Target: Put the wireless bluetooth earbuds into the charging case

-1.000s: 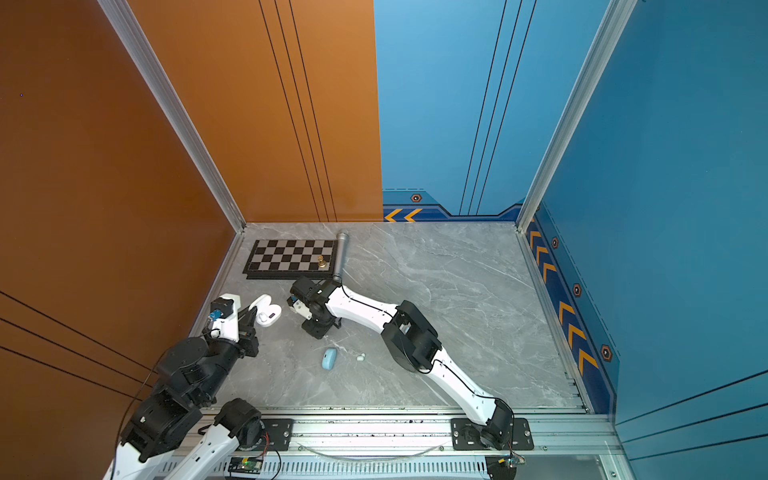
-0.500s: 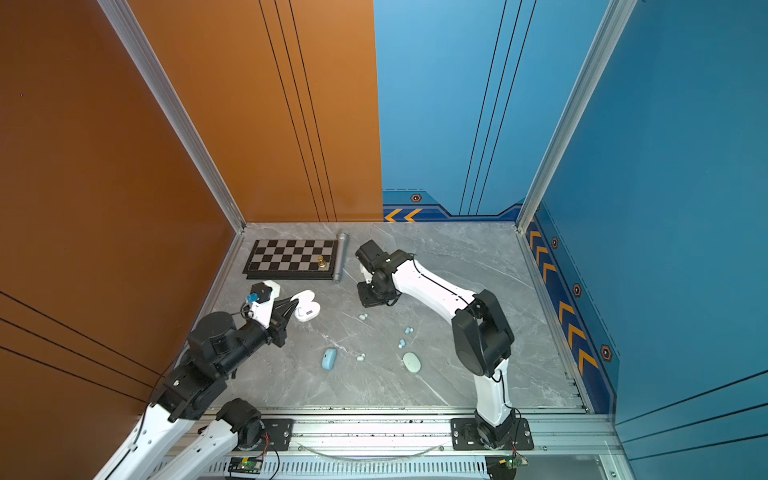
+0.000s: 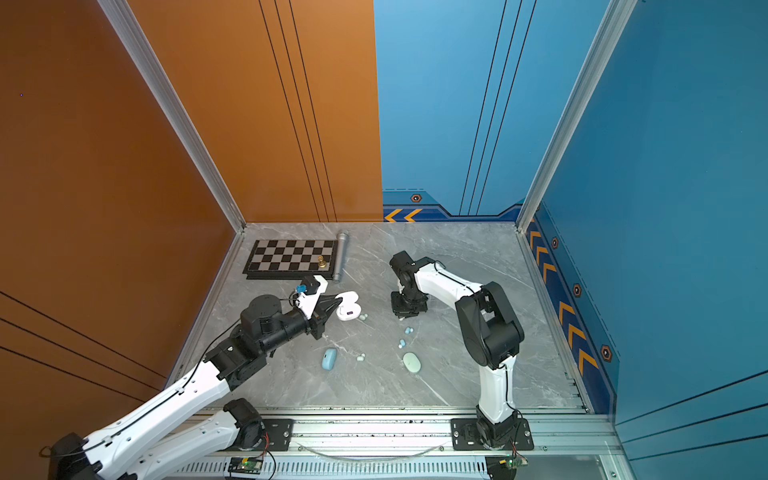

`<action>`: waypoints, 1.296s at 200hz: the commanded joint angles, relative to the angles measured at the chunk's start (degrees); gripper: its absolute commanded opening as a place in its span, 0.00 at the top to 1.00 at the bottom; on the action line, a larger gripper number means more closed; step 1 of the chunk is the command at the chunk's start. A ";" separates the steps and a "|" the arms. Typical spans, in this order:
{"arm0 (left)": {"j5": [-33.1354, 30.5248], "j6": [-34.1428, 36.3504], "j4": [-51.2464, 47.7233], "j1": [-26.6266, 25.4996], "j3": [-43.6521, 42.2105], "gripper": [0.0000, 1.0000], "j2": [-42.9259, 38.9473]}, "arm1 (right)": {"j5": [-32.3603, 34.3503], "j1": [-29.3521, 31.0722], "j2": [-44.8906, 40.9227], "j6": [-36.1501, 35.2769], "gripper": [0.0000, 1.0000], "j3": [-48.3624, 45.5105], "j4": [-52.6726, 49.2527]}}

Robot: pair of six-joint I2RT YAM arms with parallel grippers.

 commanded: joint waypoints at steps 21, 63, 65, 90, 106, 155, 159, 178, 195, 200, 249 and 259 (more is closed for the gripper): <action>-2.12 -0.18 3.09 -1.28 -0.03 1.00 0.07 | -0.98 -0.90 2.78 -1.26 0.83 2.10 0.26; -2.58 0.29 3.08 -1.43 0.73 1.00 1.07 | -1.10 -1.26 3.44 -1.83 0.70 2.56 0.28; -2.58 0.30 3.09 -1.47 0.78 1.00 1.09 | -1.12 -1.26 3.51 -1.83 0.70 2.62 0.24; -2.91 0.29 3.08 -1.57 1.09 1.00 1.38 | -1.08 -1.60 3.93 -2.32 0.65 2.64 0.13; -3.14 0.25 3.08 -1.64 1.28 1.00 1.34 | -0.82 -1.63 4.06 -2.89 0.63 2.98 0.17; -3.81 0.21 3.12 -1.93 1.39 1.00 1.16 | 1.30 -1.52 5.00 -5.26 0.60 3.54 -0.04; -3.88 0.25 3.11 -1.93 1.45 1.00 1.19 | 1.33 -1.46 5.09 -5.44 0.60 3.59 -0.07; -4.01 0.22 3.04 -1.97 1.49 1.00 1.11 | 2.09 -1.04 5.29 -6.20 0.61 3.62 -0.55; -4.25 0.32 3.12 -2.00 1.62 1.00 1.11 | 2.90 -0.57 5.28 -6.69 0.64 3.60 -0.65; -4.25 0.35 3.09 -1.95 1.58 1.00 1.15 | 3.04 -0.47 5.24 -6.76 0.65 3.58 -0.67; -4.03 0.35 3.08 -2.10 1.83 1.00 1.38 | 4.01 -0.13 7.65 -6.78 0.73 4.42 -0.64; -4.00 0.38 3.02 -2.08 1.82 1.00 1.35 | 4.02 -0.03 7.92 -6.78 0.74 4.76 -0.66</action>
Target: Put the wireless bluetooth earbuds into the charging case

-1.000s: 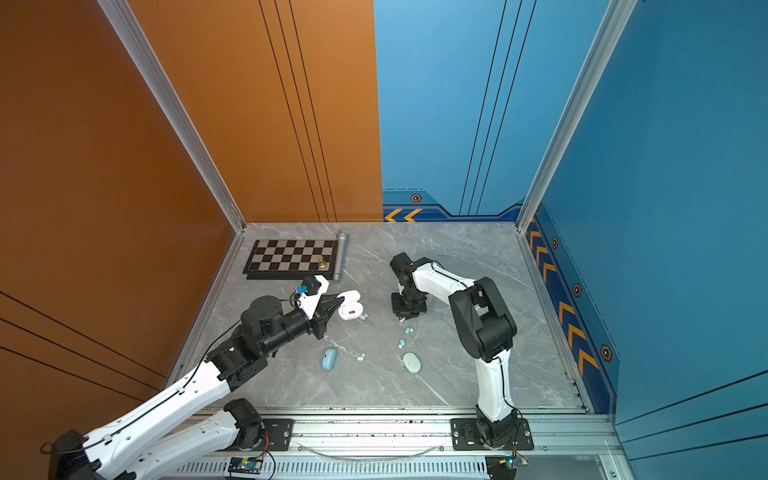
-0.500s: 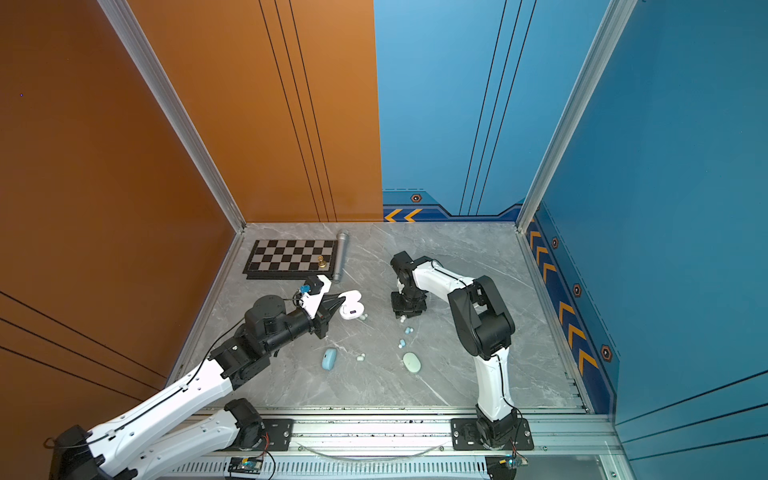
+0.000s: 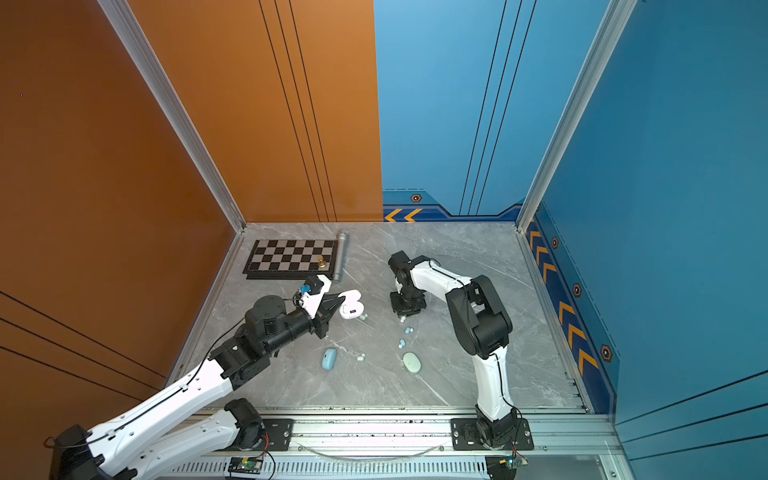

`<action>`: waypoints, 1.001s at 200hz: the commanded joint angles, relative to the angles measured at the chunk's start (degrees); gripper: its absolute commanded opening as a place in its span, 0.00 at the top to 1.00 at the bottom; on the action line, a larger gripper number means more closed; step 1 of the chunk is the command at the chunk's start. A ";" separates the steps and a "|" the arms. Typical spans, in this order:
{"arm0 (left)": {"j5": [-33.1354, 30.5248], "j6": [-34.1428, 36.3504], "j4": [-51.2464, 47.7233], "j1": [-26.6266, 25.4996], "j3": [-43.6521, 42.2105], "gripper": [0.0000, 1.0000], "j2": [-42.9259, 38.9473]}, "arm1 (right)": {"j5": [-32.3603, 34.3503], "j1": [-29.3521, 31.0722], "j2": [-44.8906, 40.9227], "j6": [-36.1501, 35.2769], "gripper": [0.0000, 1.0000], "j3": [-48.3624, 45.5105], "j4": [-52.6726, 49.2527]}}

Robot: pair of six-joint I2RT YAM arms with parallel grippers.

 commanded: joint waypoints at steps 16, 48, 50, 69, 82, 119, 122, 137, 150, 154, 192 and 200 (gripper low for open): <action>-0.97 0.36 1.79 -0.55 1.76 1.00 -0.03 | 1.87 0.65 3.55 -0.86 0.77 0.72 -0.29; -1.14 0.67 1.78 -0.55 1.75 1.00 -0.06 | 1.45 0.74 3.31 -0.95 0.83 0.65 -0.56; -1.17 0.64 1.71 -0.58 1.76 1.00 -0.10 | 1.49 0.74 3.30 -0.95 0.83 0.62 -0.52; -1.09 0.89 1.79 -0.59 1.77 1.00 0.08 | 1.40 0.74 2.65 -0.82 0.80 0.23 -0.63; -1.08 0.98 1.77 -0.60 1.76 1.00 0.26 | 1.38 0.83 2.37 -0.67 0.75 0.09 -0.67; -0.93 1.07 1.82 -0.57 2.02 1.00 0.63 | 1.50 0.83 1.98 -0.42 0.71 -0.68 -0.83; -0.97 1.10 1.76 -0.58 2.09 1.00 0.59 | 1.50 0.83 1.98 -0.42 0.71 -0.82 -0.80; -1.04 1.36 1.81 -0.53 2.24 1.00 0.60 | 1.62 0.89 1.90 -0.33 0.72 -1.08 -0.80; -1.16 1.70 1.78 -0.56 2.26 1.00 0.65 | 1.75 0.92 1.89 -0.25 0.74 -1.25 -0.78; -1.15 1.88 1.76 -0.59 2.29 1.00 0.62 | 1.80 0.92 1.91 -0.25 0.75 -1.22 -0.77; -1.74 2.87 1.74 -0.42 2.56 1.00 0.30 | 1.96 1.00 1.44 -0.25 0.78 -1.65 -1.03; -1.76 2.89 1.72 -0.35 2.55 1.00 0.17 | 2.08 1.00 1.38 -0.20 0.78 -1.89 -1.05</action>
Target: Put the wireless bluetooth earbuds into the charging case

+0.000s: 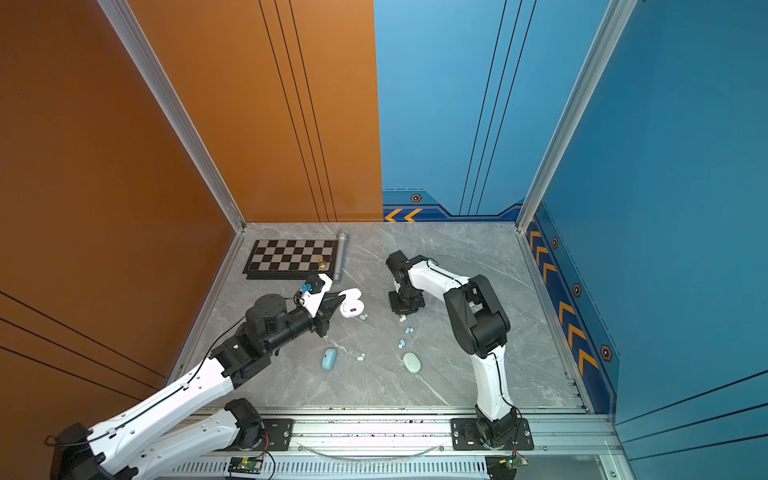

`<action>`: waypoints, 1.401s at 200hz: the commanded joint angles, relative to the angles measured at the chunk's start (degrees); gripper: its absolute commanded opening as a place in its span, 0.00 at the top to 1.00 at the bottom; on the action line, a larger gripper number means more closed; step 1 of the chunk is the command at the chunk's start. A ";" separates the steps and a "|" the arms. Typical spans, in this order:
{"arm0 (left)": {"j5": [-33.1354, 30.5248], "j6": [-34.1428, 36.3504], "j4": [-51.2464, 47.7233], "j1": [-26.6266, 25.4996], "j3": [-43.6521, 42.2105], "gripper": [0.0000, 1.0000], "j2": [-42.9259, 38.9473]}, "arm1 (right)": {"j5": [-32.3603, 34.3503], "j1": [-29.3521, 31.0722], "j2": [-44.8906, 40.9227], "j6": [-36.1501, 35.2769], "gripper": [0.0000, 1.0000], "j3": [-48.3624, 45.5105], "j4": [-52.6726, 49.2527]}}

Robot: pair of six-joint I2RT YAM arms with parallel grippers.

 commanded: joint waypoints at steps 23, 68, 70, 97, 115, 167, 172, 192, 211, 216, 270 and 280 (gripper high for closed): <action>-1.19 1.46 1.48 -0.22 1.83 1.00 -0.59 | 1.00 0.39 0.84 -0.11 0.75 -3.06 -1.03; -1.28 1.53 1.50 -0.23 1.83 1.00 -0.70 | 2.08 0.39 -0.66 0.22 0.74 -3.81 -1.14; -1.28 1.56 1.52 -0.20 1.83 1.00 -0.73 | 2.13 0.39 -0.89 0.20 0.74 -3.83 -1.09; -1.53 1.76 1.52 -0.08 1.59 1.00 -1.06 | 2.51 0.48 -1.32 0.44 0.78 -4.15 -1.14; -1.90 1.74 1.52 -0.08 1.48 1.00 -1.34 | 2.56 0.50 -1.25 0.46 0.80 -4.39 -1.12; -2.23 1.92 1.50 -0.07 1.46 1.00 -1.28 | 3.06 0.70 -2.02 0.49 0.81 -5.34 -1.13; -2.21 1.91 1.56 -0.07 1.48 1.00 -1.11 | 3.02 0.74 -2.11 0.49 0.82 -5.27 -1.14; -1.87 1.90 1.46 -0.07 1.61 1.00 -0.66 | 2.87 0.63 -2.59 0.43 0.86 -5.42 -1.15; -2.13 2.89 1.46 -0.13 1.50 1.00 0.31 | 2.37 0.23 -3.53 0.71 0.88 -5.48 -1.05; -2.68 3.44 1.51 -0.29 1.41 1.00 0.69 | 2.16 0.01 -3.92 0.89 0.88 -5.43 -1.07; -5.37 8.89 6.11 -1.39 1.03 1.00 8.52 | -1.50 -2.58 -11.90 3.21 0.88 -6.45 -1.12; -5.84 9.01 8.17 -1.45 1.12 1.00 10.65 | -2.85 -2.90 -13.94 3.69 0.88 -6.61 -1.21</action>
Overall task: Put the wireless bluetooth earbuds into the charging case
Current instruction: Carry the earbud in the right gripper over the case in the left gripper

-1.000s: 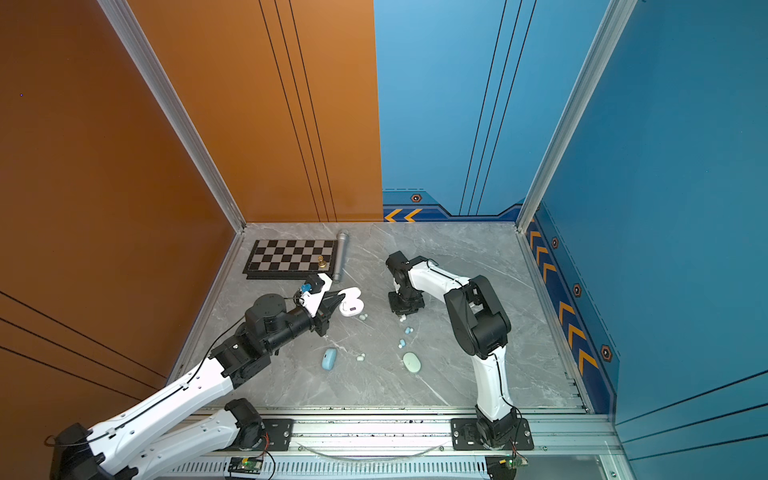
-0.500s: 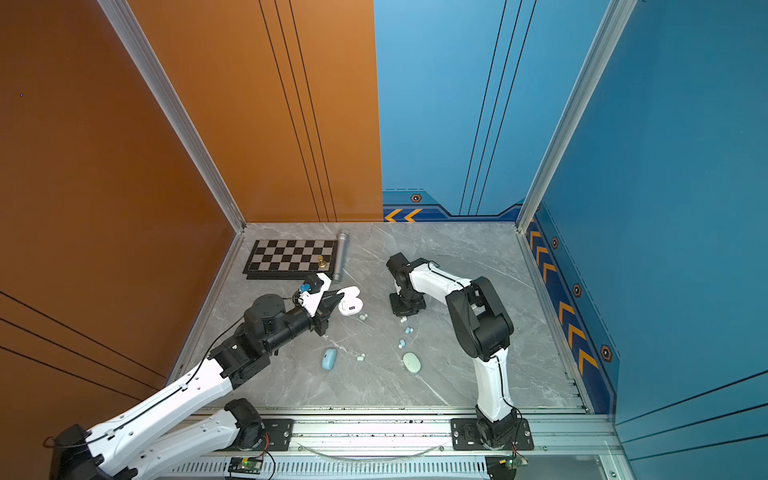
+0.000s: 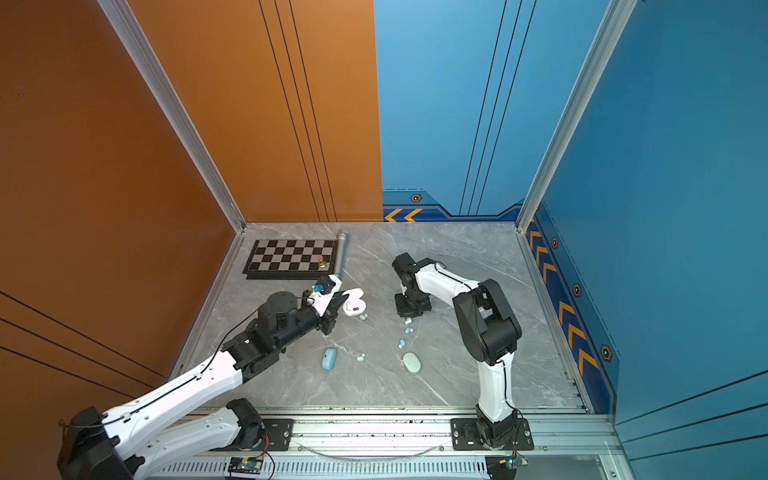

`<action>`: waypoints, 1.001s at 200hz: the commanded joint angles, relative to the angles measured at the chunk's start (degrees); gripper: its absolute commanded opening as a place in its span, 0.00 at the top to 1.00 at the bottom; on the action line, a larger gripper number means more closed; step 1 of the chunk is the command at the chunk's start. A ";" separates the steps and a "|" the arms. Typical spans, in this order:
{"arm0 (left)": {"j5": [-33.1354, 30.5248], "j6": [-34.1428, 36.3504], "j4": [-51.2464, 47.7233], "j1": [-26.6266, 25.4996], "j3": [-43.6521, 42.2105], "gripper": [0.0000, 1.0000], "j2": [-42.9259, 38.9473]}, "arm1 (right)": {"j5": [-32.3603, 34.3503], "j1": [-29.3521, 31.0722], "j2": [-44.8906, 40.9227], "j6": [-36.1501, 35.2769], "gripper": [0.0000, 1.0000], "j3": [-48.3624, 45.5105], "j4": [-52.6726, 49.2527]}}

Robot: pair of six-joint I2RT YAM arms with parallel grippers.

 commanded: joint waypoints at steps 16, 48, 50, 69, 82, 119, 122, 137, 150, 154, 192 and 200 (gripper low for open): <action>-1.63 2.84 8.31 -0.62 1.48 1.00 6.89 | -4.96 -0.92 -9.72 2.82 0.88 -0.95 -1.83; 0.18 2.40 12.13 -0.90 3.09 1.00 12.59 | -9.60 -0.50 -16.93 4.43 0.87 -1.81 -1.82; 0.22 2.39 12.31 -0.92 3.15 1.00 12.80 | -10.03 -0.48 -17.39 4.48 0.87 -1.82 -1.79; 1.17 2.09 13.53 -1.14 4.07 1.00 14.80 | -12.42 -0.17 -20.30 6.17 0.87 -1.72 -1.81; 1.95 1.78 13.71 -1.35 4.69 1.00 15.69 | -13.47 0.30 -21.55 7.45 0.87 -1.47 -1.81; 3.30 1.15 13.76 -1.88 5.71 1.00 16.13 | -14.60 1.86 -21.80 9.33 0.87 0.99 -1.46; 3.30 1.15 13.72 -1.92 5.83 1.00 16.11 | -14.60 2.01 -21.69 9.40 0.87 1.16 -1.49; 3.47 1.11 13.69 -2.07 6.08 1.00 16.01 | -15.17 2.75 -20.82 9.94 0.87 2.40 -1.08; 3.54 0.98 13.62 -2.23 6.18 1.00 15.88 | -15.11 3.03 -20.43 10.33 0.87 3.19 -0.78; 3.46 0.98 13.62 -2.22 6.21 1.00 15.89 | -15.12 3.06 -20.41 10.43 0.87 3.41 -0.64; 2.84 0.90 13.62 -2.50 5.98 1.00 15.47 | -14.87 3.13 -19.98 11.05 0.87 4.91 -0.18; 2.86 0.98 13.63 -2.50 6.07 1.00 15.51 | -14.84 3.10 -19.72 11.22 0.87 5.16 -0.25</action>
